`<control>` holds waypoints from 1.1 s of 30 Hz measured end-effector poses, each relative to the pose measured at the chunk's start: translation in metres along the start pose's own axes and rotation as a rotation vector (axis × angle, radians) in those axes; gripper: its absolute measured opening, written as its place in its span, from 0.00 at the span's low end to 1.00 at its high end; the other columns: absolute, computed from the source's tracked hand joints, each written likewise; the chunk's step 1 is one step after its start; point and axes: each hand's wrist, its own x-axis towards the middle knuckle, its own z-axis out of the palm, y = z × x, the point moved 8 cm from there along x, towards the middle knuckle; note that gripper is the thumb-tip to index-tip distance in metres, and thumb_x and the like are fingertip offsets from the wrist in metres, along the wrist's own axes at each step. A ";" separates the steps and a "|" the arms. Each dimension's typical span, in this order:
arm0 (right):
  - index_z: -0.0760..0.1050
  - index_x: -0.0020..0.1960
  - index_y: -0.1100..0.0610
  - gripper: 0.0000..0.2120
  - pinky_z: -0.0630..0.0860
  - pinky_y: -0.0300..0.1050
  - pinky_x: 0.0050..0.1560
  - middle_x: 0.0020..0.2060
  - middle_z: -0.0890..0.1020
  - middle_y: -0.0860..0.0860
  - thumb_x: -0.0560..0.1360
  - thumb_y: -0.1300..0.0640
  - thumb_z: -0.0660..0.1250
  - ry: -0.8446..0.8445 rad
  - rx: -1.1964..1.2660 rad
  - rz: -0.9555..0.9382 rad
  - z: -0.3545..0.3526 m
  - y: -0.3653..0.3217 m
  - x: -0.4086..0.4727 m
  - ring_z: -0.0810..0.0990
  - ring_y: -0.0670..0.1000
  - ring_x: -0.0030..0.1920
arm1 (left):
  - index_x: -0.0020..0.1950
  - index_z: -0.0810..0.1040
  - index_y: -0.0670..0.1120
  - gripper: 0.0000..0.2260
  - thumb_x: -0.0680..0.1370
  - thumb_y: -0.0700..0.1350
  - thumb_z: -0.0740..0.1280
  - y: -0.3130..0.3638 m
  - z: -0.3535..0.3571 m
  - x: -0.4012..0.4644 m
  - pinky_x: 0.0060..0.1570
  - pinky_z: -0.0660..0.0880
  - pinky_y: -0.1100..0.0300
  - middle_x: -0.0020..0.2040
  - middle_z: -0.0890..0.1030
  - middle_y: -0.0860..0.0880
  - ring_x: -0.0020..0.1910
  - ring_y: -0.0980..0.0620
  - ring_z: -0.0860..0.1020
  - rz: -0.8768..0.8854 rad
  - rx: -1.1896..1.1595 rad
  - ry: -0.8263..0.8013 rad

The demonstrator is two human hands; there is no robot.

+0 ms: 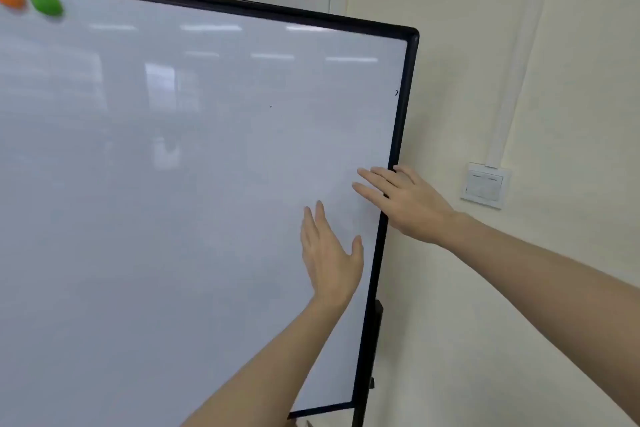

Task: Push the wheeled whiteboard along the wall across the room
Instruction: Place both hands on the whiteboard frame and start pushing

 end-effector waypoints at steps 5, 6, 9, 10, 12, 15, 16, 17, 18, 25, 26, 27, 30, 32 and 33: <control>0.52 0.79 0.51 0.37 0.60 0.60 0.74 0.78 0.55 0.58 0.74 0.68 0.60 0.078 -0.153 -0.164 0.043 0.032 0.010 0.55 0.59 0.77 | 0.78 0.35 0.53 0.51 0.72 0.55 0.72 0.004 0.070 0.021 0.73 0.43 0.39 0.79 0.34 0.45 0.78 0.44 0.35 -0.085 0.068 0.122; 0.52 0.79 0.51 0.35 0.59 0.60 0.74 0.78 0.55 0.57 0.75 0.69 0.57 0.109 -0.190 -0.208 0.048 0.037 0.013 0.54 0.59 0.77 | 0.77 0.33 0.53 0.53 0.71 0.55 0.73 0.002 0.083 0.026 0.73 0.43 0.37 0.78 0.32 0.45 0.77 0.43 0.33 -0.107 0.074 0.150; 0.56 0.78 0.51 0.30 0.62 0.58 0.74 0.77 0.59 0.57 0.79 0.69 0.48 0.230 -0.238 -0.321 0.059 0.050 0.024 0.56 0.58 0.77 | 0.77 0.31 0.52 0.56 0.70 0.55 0.74 0.000 0.112 0.037 0.72 0.42 0.34 0.77 0.28 0.46 0.76 0.42 0.31 -0.153 0.085 0.225; 0.58 0.77 0.51 0.28 0.64 0.57 0.73 0.76 0.61 0.56 0.80 0.68 0.48 0.281 -0.225 -0.345 0.061 0.054 0.027 0.59 0.57 0.76 | 0.77 0.31 0.52 0.57 0.69 0.55 0.75 0.001 0.120 0.038 0.72 0.42 0.34 0.76 0.27 0.46 0.76 0.42 0.31 -0.154 0.094 0.244; 0.65 0.75 0.51 0.23 0.68 0.56 0.71 0.74 0.66 0.55 0.82 0.65 0.54 0.406 -0.201 -0.395 0.065 0.056 0.034 0.63 0.56 0.74 | 0.77 0.31 0.52 0.58 0.68 0.55 0.76 0.000 0.131 0.039 0.71 0.41 0.34 0.76 0.26 0.47 0.76 0.42 0.30 -0.162 0.113 0.276; 0.71 0.71 0.52 0.19 0.71 0.57 0.68 0.71 0.71 0.54 0.81 0.61 0.60 0.597 -0.170 -0.501 0.069 0.052 0.039 0.69 0.56 0.72 | 0.77 0.33 0.50 0.58 0.67 0.52 0.77 -0.002 0.139 0.043 0.71 0.42 0.33 0.77 0.28 0.45 0.76 0.41 0.32 -0.177 0.169 0.376; 0.72 0.70 0.52 0.18 0.73 0.57 0.66 0.70 0.73 0.54 0.81 0.60 0.60 0.657 -0.168 -0.535 0.068 0.050 0.040 0.70 0.56 0.71 | 0.78 0.33 0.50 0.58 0.67 0.51 0.77 -0.005 0.139 0.045 0.72 0.43 0.33 0.77 0.30 0.44 0.77 0.41 0.33 -0.190 0.183 0.405; 0.73 0.69 0.53 0.17 0.74 0.57 0.65 0.69 0.74 0.54 0.81 0.59 0.61 0.697 -0.170 -0.573 0.068 0.048 0.042 0.71 0.56 0.70 | 0.78 0.34 0.50 0.57 0.67 0.49 0.77 -0.007 0.139 0.046 0.72 0.43 0.33 0.78 0.32 0.43 0.77 0.41 0.34 -0.192 0.199 0.435; 0.74 0.68 0.54 0.16 0.74 0.57 0.64 0.69 0.75 0.55 0.81 0.59 0.61 0.745 -0.160 -0.601 0.069 0.049 0.042 0.72 0.56 0.70 | 0.78 0.34 0.49 0.57 0.67 0.46 0.77 -0.007 0.141 0.046 0.72 0.43 0.33 0.79 0.34 0.43 0.77 0.41 0.35 -0.200 0.211 0.466; 0.79 0.63 0.54 0.13 0.76 0.58 0.62 0.65 0.79 0.55 0.80 0.59 0.63 0.921 -0.083 -0.720 0.073 0.051 0.044 0.75 0.60 0.66 | 0.79 0.37 0.51 0.57 0.64 0.32 0.74 -0.012 0.156 0.038 0.73 0.48 0.33 0.80 0.42 0.42 0.78 0.38 0.41 -0.305 0.327 0.653; 0.79 0.62 0.54 0.13 0.76 0.57 0.62 0.64 0.79 0.55 0.80 0.60 0.63 0.943 -0.075 -0.732 0.074 0.049 0.047 0.75 0.60 0.66 | 0.79 0.38 0.51 0.57 0.63 0.30 0.73 -0.015 0.155 0.039 0.72 0.50 0.32 0.80 0.42 0.43 0.78 0.38 0.42 -0.312 0.371 0.671; 0.79 0.62 0.54 0.13 0.76 0.57 0.62 0.63 0.80 0.55 0.80 0.60 0.63 0.966 -0.065 -0.744 0.074 0.047 0.049 0.76 0.60 0.65 | 0.79 0.38 0.51 0.57 0.63 0.29 0.73 -0.018 0.152 0.040 0.72 0.51 0.31 0.80 0.43 0.43 0.78 0.37 0.43 -0.318 0.411 0.687; 0.80 0.61 0.54 0.12 0.76 0.57 0.61 0.62 0.81 0.55 0.80 0.60 0.63 1.008 -0.049 -0.757 0.074 0.036 0.062 0.77 0.60 0.64 | 0.79 0.38 0.51 0.55 0.65 0.29 0.71 -0.026 0.139 0.044 0.70 0.51 0.28 0.80 0.43 0.44 0.78 0.37 0.42 -0.342 0.474 0.727; 0.80 0.60 0.53 0.12 0.76 0.57 0.61 0.62 0.82 0.55 0.80 0.60 0.63 1.037 -0.046 -0.746 0.071 0.026 0.075 0.78 0.61 0.63 | 0.78 0.37 0.52 0.55 0.66 0.28 0.70 -0.034 0.127 0.048 0.69 0.49 0.28 0.80 0.42 0.45 0.78 0.37 0.41 -0.370 0.486 0.746; 0.80 0.60 0.53 0.12 0.76 0.57 0.61 0.61 0.82 0.55 0.80 0.60 0.62 1.051 -0.040 -0.745 0.069 0.020 0.082 0.78 0.61 0.63 | 0.78 0.36 0.52 0.55 0.65 0.26 0.68 -0.039 0.119 0.051 0.69 0.50 0.28 0.80 0.42 0.45 0.78 0.36 0.42 -0.387 0.503 0.757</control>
